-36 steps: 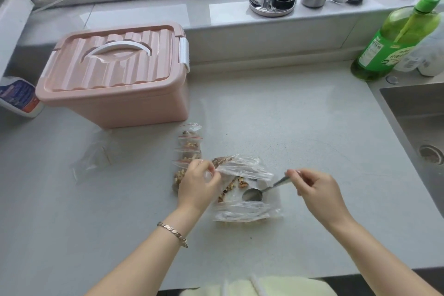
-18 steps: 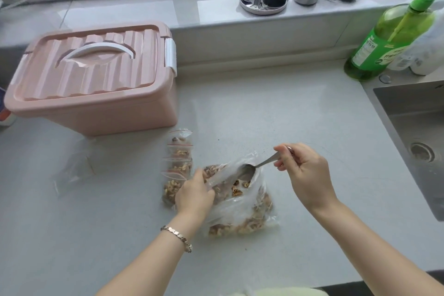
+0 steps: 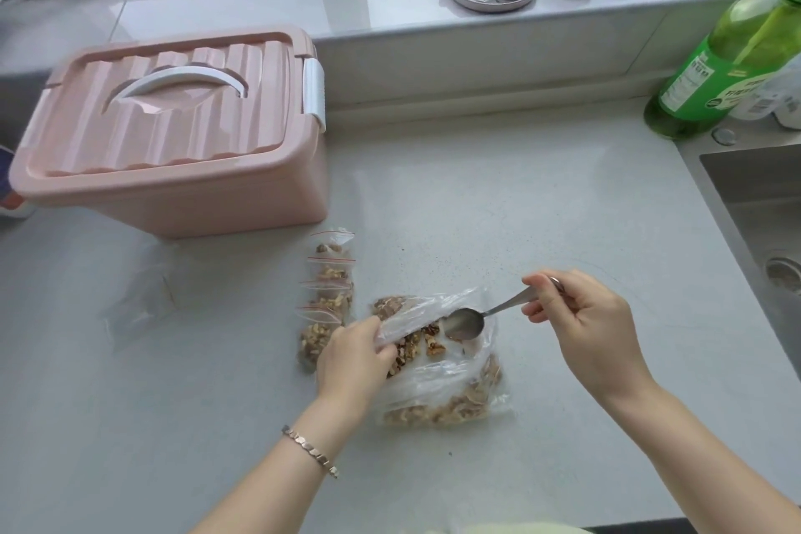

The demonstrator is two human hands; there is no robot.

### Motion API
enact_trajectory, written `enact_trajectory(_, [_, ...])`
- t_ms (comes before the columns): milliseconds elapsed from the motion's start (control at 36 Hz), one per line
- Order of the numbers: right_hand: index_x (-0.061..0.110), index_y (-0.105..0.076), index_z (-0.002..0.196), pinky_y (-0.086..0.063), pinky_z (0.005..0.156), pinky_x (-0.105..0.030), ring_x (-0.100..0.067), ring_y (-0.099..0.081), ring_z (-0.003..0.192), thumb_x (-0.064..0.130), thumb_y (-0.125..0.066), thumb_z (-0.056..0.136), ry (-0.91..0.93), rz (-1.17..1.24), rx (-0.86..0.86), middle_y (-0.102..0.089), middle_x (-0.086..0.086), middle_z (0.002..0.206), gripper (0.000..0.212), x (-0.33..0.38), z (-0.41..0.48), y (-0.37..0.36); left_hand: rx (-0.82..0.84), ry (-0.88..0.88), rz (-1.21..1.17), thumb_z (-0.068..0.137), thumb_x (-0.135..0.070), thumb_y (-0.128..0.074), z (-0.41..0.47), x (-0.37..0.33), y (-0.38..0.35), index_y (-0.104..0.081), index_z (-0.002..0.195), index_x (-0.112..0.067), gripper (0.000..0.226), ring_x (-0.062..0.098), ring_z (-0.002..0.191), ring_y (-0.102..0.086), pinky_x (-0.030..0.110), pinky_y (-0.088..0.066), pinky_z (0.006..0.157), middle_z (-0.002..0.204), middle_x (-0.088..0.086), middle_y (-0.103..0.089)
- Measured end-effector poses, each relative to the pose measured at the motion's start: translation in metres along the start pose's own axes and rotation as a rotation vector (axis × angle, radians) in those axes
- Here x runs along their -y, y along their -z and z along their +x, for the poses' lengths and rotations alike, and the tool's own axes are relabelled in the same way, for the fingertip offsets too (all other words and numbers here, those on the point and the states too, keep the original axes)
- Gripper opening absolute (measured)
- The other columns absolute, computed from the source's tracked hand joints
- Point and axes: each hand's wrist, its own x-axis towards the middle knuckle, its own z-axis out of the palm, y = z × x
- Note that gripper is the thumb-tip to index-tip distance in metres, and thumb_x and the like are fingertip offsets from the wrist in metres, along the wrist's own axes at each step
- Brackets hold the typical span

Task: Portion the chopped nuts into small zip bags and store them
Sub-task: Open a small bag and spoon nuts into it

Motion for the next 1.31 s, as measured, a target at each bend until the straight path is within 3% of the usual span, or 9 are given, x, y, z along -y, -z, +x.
enact_trajectory(194, [0.017,-0.067,0.084,-0.047,0.062,-0.007,-0.01,-0.065,0.066,0.017,-0.054,0.089,0.006,-0.015,-0.006,-0.064,-0.007,0.074,0.014,0.002,-0.005,0.008,-0.022,-0.011,-0.252,0.087,-0.012,-0.054,-0.003,0.0,0.004,-0.03,0.07,-0.021,0.031,0.02,0.058,-0.034,0.031,-0.024,0.053,0.059,-0.001,-0.037])
enact_trajectory(389, [0.027,-0.064,0.081,-0.047,0.062,-0.008,-0.012,-0.065,0.066,0.022,-0.054,0.088,0.002,0.017,-0.009,-0.065,-0.005,0.074,0.014,0.005,-0.007,0.007,0.12,0.102,-0.014,0.087,-0.029,-0.06,0.001,-0.009,0.012,-0.049,0.123,-0.015,0.041,0.027,0.108,-0.056,0.031,-0.042,0.082,0.116,0.007,-0.061])
enact_trajectory(472, [0.021,-0.066,0.083,-0.044,0.062,-0.005,-0.011,-0.065,0.067,0.015,-0.054,0.09,-0.002,0.014,-0.018,-0.065,-0.006,0.074,0.014,0.005,-0.008,0.01,0.063,0.129,-0.067,0.087,-0.017,-0.052,0.004,-0.011,0.014,-0.064,0.09,-0.012,0.013,0.03,0.084,-0.063,0.029,-0.04,0.063,0.083,0.009,-0.066])
enact_trajectory(611, [0.019,-0.066,0.084,-0.044,0.062,-0.004,-0.01,-0.065,0.068,0.014,-0.053,0.091,-0.014,0.016,-0.056,-0.066,-0.007,0.078,0.015,0.005,-0.009,0.017,0.112,-0.004,-0.397,0.084,-0.019,-0.057,-0.007,-0.033,0.025,-0.039,0.05,-0.018,0.038,0.011,0.039,-0.032,0.025,-0.027,0.05,0.035,-0.01,-0.033])
enact_trajectory(806, [0.03,-0.063,0.08,-0.045,0.064,-0.006,-0.011,-0.066,0.071,0.015,-0.052,0.092,-0.011,0.032,-0.076,-0.066,-0.004,0.082,0.021,0.001,-0.009,0.017,-0.03,0.008,-0.181,0.084,-0.02,-0.05,-0.002,-0.039,0.028,-0.058,0.086,-0.013,0.011,0.029,0.076,-0.061,0.034,-0.046,0.066,0.075,0.007,-0.064])
enact_trajectory(944, [0.032,-0.062,0.081,-0.049,0.066,-0.01,-0.011,-0.066,0.07,0.034,-0.054,0.091,0.041,0.051,-0.106,-0.066,-0.004,0.078,0.013,0.004,-0.01,0.016,-0.089,-0.188,0.001,0.092,-0.027,-0.047,0.006,-0.03,0.019,-0.024,0.14,-0.035,0.054,0.025,0.099,-0.05,0.033,-0.043,0.074,0.102,0.007,-0.052])
enact_trajectory(1083, [0.038,-0.06,0.084,-0.05,0.07,-0.018,-0.009,-0.065,0.069,0.059,-0.041,0.087,0.156,0.046,-0.196,-0.066,0.003,0.073,0.028,0.008,-0.01,0.018,-0.158,-0.527,0.255,0.069,0.002,-0.071,0.002,-0.016,0.007,-0.057,0.119,-0.031,0.062,0.015,0.063,-0.037,0.014,-0.01,0.044,0.077,-0.002,-0.036])
enact_trajectory(1194, [0.03,-0.062,0.087,-0.053,0.074,-0.029,-0.009,-0.066,0.074,0.055,-0.044,0.087,0.095,0.003,-0.243,-0.064,0.003,0.078,0.031,-0.007,-0.003,0.015,-0.146,-0.569,0.322,0.053,-0.016,-0.086,0.002,-0.011,0.003,-0.055,0.122,-0.036,0.078,0.022,0.067,-0.055,0.019,-0.029,0.046,0.093,0.012,-0.056])
enact_trajectory(1306, [0.022,-0.064,0.089,-0.052,0.074,-0.021,-0.006,-0.065,0.076,0.029,-0.053,0.093,0.003,-0.043,-0.229,-0.065,-0.01,0.082,0.013,-0.032,0.003,0.009,-0.079,-0.507,0.408,0.04,-0.05,-0.084,-0.001,-0.011,0.002,-0.047,0.129,-0.04,0.097,0.023,0.083,-0.056,0.023,-0.043,0.059,0.115,0.009,-0.036])
